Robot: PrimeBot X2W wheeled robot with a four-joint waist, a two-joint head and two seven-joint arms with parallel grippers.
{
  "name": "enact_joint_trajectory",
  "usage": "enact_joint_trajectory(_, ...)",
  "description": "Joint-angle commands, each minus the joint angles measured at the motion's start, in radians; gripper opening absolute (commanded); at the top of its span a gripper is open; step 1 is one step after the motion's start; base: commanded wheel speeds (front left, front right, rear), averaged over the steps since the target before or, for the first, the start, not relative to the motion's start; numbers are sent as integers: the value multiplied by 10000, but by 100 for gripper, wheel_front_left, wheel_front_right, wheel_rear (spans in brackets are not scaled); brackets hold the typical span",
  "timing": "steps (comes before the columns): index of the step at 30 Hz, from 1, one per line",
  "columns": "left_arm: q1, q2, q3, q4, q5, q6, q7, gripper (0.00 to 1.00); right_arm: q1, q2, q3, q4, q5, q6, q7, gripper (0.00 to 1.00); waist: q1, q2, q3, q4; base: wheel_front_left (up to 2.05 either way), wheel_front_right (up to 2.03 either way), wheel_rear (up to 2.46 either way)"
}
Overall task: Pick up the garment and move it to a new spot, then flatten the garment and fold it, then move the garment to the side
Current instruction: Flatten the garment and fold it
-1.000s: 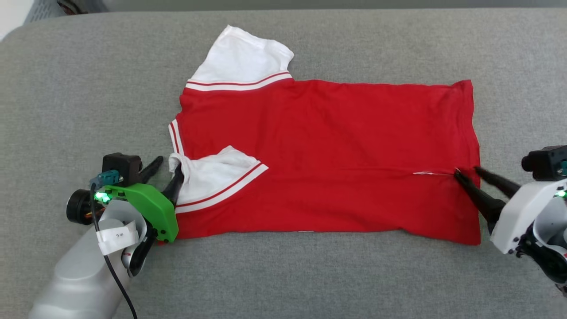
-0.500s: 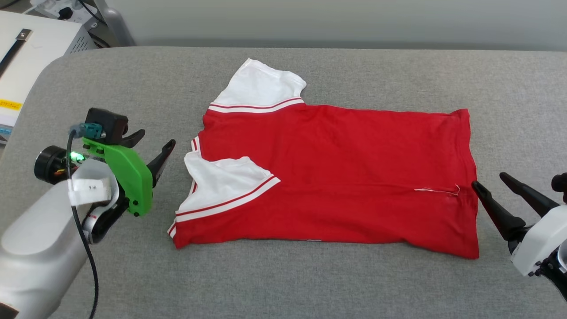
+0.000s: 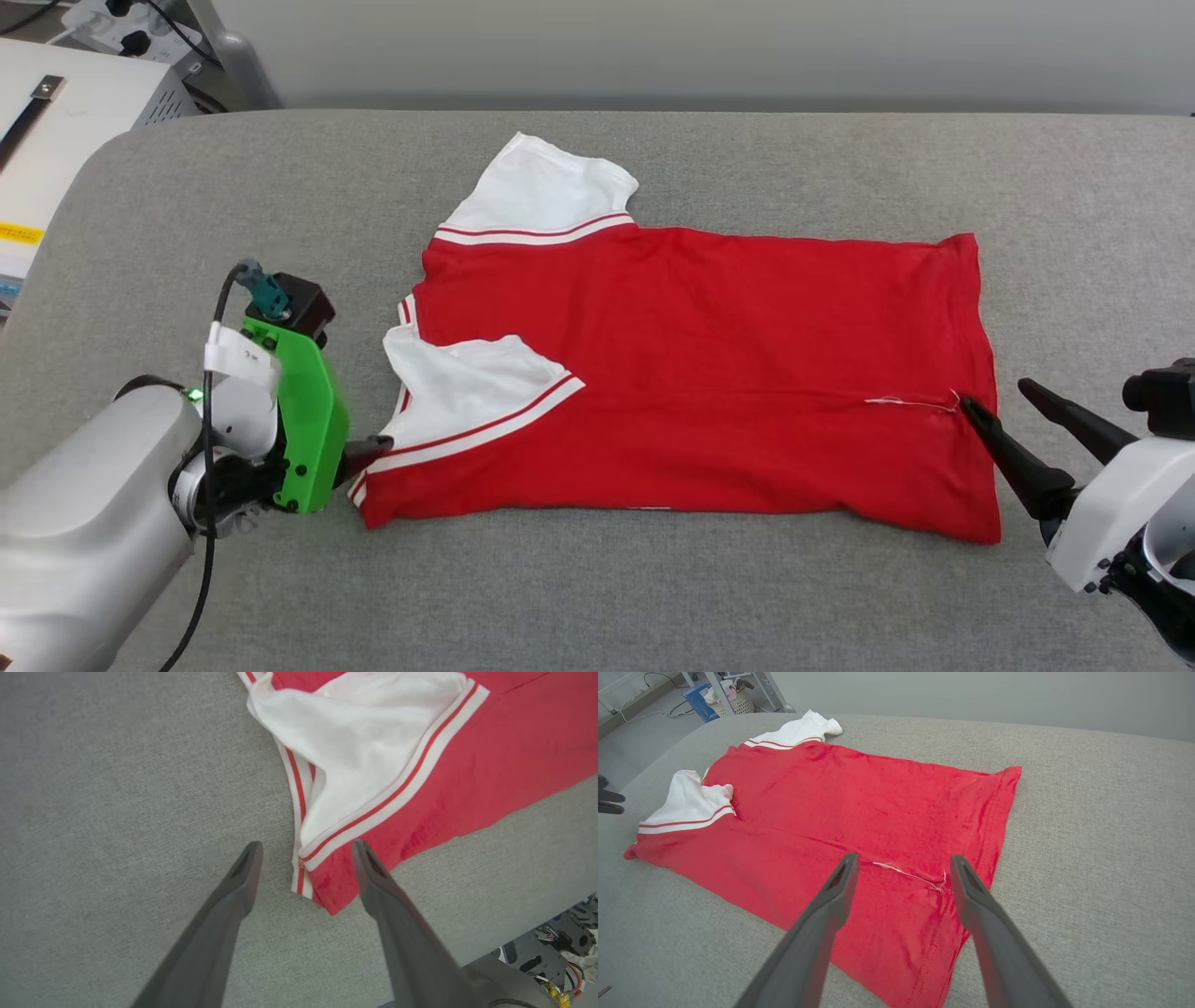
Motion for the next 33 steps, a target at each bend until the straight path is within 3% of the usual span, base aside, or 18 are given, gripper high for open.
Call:
enact_joint_trajectory(1, 61, -83, -81, 132, -115, -24, 117, 100, 104, 67, -38, -92, -74, -6, 87, 100, 0, 0, 69, -61, 0, 0, 0)
enact_joint_trajectory(15, 805, -961, -876, 1897, -422, -25, 239, 100, -465, 392, 197, -203, -226, -6, 456, 100, 0, 0, 560, -487, 0, 0, 0)
enact_joint_trajectory(16, 817, -977, -938, 1911, -435, -25, 200, 17, -504, 393, 203, -199, -240, -6, 453, 100, 0, 0, 556, -501, 0, 0, 0)
enact_joint_trajectory(17, 825, -990, -1015, 1881, -462, -26, 122, 0, -565, 382, 198, -213, -282, -6, 421, 100, 0, 0, 542, -515, 0, 0, 0)
enact_joint_trajectory(26, 459, -444, -1194, 1132, -418, -27, -1191, 0, -1283, -26, -331, -868, -608, -6, 739, 100, 0, 0, 157, -437, 0, 0, 0)
enact_joint_trajectory(33, 199, 87, -1241, 327, -148, -28, -2028, 0, -1623, -877, -667, -936, -858, -6, 3380, 100, 0, 0, -25, -291, 0, 0, 0)
